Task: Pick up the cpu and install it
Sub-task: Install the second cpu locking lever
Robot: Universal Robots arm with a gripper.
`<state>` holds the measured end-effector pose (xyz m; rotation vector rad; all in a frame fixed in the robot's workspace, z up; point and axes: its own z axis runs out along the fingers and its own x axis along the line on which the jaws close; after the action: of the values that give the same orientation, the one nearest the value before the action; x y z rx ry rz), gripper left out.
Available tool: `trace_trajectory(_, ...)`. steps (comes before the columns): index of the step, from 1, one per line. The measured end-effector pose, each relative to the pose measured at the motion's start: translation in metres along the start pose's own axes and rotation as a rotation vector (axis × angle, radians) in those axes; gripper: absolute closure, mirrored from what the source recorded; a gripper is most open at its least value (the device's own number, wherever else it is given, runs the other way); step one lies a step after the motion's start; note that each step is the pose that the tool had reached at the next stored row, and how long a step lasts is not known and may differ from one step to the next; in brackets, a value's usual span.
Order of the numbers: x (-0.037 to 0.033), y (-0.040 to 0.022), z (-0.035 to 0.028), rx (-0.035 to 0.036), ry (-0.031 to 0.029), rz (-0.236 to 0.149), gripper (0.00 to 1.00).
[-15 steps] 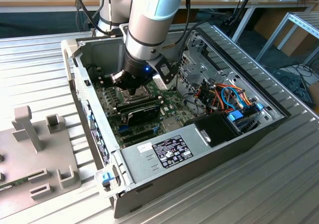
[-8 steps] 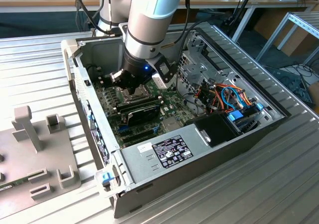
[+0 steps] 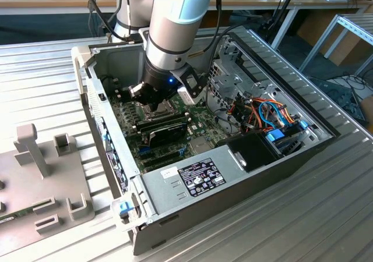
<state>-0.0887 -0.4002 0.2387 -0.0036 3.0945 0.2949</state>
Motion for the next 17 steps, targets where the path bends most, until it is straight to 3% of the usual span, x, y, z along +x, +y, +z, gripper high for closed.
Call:
trace_trajectory(10, 0.0002, -0.0014, 0.0066, -0.0002, 0.0, 0.0, 0.89)
trace_trajectory(17, 0.0003, -0.0015, 0.0073, -0.0002, 0.0, 0.0, 0.89)
